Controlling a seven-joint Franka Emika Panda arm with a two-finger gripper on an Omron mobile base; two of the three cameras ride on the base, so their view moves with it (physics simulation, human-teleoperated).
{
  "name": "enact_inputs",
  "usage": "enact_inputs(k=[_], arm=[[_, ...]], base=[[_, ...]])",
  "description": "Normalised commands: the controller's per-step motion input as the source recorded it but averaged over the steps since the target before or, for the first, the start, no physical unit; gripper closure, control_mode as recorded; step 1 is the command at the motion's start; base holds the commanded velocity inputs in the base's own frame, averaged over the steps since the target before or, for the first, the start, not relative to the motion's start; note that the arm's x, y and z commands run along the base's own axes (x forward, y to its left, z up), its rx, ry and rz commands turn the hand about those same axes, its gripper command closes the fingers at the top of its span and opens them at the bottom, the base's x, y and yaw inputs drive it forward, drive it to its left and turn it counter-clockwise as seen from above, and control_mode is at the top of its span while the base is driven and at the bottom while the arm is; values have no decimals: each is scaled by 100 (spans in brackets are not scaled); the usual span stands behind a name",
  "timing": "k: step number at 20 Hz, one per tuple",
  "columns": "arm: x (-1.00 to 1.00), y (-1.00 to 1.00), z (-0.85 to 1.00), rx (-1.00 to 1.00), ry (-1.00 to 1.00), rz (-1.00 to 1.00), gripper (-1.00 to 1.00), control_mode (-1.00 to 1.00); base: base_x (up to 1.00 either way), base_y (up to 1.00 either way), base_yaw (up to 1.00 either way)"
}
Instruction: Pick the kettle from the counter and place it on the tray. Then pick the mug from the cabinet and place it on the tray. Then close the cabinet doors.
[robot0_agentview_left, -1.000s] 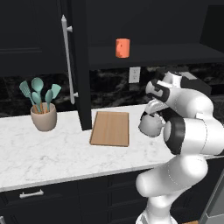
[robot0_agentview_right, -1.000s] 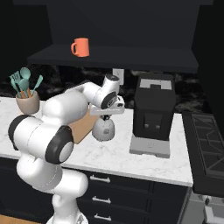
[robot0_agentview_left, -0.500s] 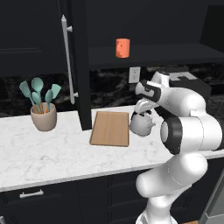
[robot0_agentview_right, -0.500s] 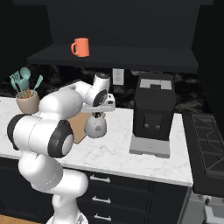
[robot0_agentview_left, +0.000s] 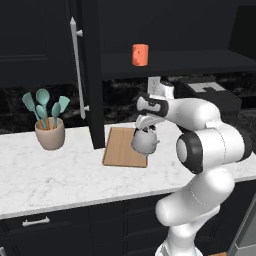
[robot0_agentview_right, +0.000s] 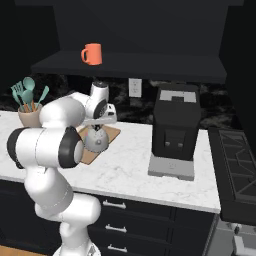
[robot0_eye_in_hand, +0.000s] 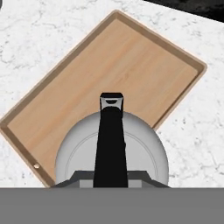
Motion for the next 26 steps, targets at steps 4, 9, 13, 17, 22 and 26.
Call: enact_inputs(k=[4, 9, 13, 17, 22, 26], arm=[[42, 59, -1, -1, 0, -4, 100, -100], [47, 57, -8, -3, 0, -7, 100, -100], [56, 30, -21, -5, 0, -9, 100, -100], [54, 7, -25, -3, 0, -7, 100, -100], [44, 0, -23, -3, 0, -7, 100, -100], [37, 0, -14, 0, 0, -7, 100, -100]], base=[[0, 0, 0], [0, 0, 0], [0, 0, 0], [0, 0, 0], [0, 0, 0], [0, 0, 0]])
